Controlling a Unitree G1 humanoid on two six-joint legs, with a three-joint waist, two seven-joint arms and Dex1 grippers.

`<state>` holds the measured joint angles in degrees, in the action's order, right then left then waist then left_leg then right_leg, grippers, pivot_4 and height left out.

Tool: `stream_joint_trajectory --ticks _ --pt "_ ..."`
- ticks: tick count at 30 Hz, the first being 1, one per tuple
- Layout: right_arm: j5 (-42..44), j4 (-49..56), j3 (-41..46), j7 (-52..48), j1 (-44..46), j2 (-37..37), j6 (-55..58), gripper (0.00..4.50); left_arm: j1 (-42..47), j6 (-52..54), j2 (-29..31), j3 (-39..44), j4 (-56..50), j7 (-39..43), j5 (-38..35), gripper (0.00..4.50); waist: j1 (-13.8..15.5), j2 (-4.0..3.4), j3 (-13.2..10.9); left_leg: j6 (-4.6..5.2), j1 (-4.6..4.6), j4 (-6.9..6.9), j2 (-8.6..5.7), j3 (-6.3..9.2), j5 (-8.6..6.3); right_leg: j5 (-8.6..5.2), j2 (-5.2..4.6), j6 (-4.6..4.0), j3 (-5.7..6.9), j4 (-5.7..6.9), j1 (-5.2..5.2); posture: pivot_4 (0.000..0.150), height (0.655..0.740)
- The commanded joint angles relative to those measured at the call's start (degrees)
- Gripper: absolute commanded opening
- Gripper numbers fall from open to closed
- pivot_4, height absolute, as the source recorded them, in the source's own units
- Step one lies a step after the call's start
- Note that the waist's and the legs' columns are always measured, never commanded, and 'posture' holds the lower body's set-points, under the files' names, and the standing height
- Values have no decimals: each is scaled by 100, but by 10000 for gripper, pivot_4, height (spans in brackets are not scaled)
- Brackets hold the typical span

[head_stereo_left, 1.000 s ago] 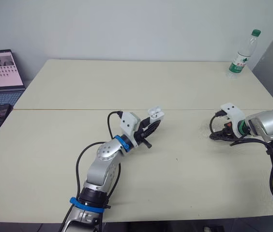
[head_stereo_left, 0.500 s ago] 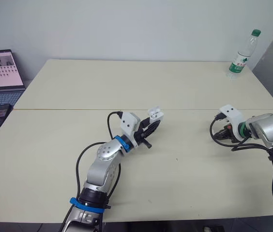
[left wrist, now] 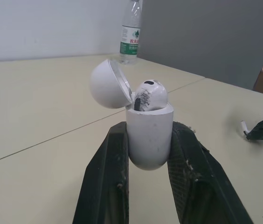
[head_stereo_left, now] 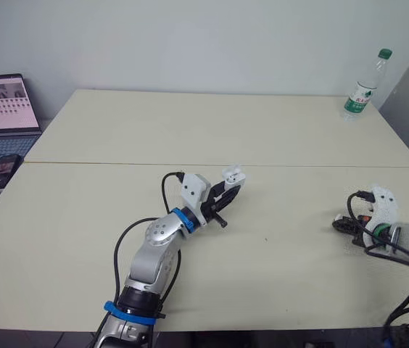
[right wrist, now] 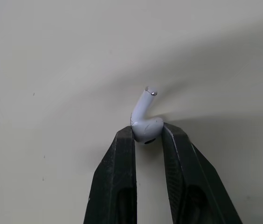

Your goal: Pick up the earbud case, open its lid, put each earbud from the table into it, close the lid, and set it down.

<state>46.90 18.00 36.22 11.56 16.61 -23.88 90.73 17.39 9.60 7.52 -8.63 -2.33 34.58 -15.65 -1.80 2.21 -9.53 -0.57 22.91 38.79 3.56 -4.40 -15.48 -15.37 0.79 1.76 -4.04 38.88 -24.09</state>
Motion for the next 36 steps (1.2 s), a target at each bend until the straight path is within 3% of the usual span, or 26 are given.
stream_joint_trajectory --ticks 1,6,8,12,15,20,22,24,29,32,36 --pt "1130 240 596 2246 -172 625 177 4069 179 -85 -32 -24 -107 72 -44 7379 -1 0 1 -1 0 3 -2 2 1 0 0 1 1 1 0 1500 7362" --pt "3275 -262 427 3683 -51 144 177 4069 185 -86 -26 -25 -88 114 -41 7379 -3 -1 2 0 1 3 -6 -10 1 1 -3 0 -7 -5 0 1500 7362" --pt "3773 -449 -59 3428 -73 -612 177 11377 192 -88 -36 -23 -80 123 -35 7379 -4 -4 0 1 5 -1 -9 -12 0 8 -4 -12 -8 -13 -2 1500 7362" --pt "4190 -815 -433 3589 169 -1236 -50 24973 199 -104 -39 -18 -62 128 -27 7379 -12 -5 0 3 6 -7 -4 -15 -1 12 0 -19 -10 -21 -5 1500 7362" --pt "4543 -979 -821 3512 322 -1727 -268 24973 196 -111 -38 -10 -53 128 -25 7379 -30 -10 -2 3 4 -7 -1 -16 -1 0 2 1 -12 -16 -7 1500 7362" --pt "3974 -926 -1434 2171 678 -2744 -56 24973 192 -120 -45 -6 -44 121 -23 7379 -29 -12 -3 3 4 -5 -1 -19 0 -1 1 3 -13 -18 -6 1500 7362" --pt "3441 -707 -1840 1105 857 -3227 -236 24973 191 -121 -47 -6 -41 124 -25 7379 -23 -14 -3 3 5 -6 1 -17 -1 -1 1 3 -11 -23 -7 1500 7362" --pt "2558 -325 -2523 -590 949 -3959 -914 24973 180 -130 -46 -6 -38 129 -25 7379 -18 -23 -7 3 7 -9 0 -16 -1 -1 1 3 -9 -28 -8 1500 7362" --pt "-552 -478 -4430 -4964 826 -5369 -4540 24973 207 -163 -76 -23 15 133 -12 7379 -13 -31 -12 2 4 -12 3 -19 -1 -2 0 4 2 -37 -10 1500 7362" --pt "-2104 -1076 -5104 -6788 722 -5541 -6759 24973 234 -173 -87 -10 31 112 2 7379 -4 -30 -13 2 3 -12 2 -22 -1 -2 0 4 5 -39 -10 1500 7362" --pt "-3384 -2233 -5491 -7642 1238 -5003 -8416 24973 204 -166 -70 34 -26 48 25 7379 -23 -28 -16 2 -2 -7 1 -36 -1 0 -2 4 0 -33 -11 1500 7362"
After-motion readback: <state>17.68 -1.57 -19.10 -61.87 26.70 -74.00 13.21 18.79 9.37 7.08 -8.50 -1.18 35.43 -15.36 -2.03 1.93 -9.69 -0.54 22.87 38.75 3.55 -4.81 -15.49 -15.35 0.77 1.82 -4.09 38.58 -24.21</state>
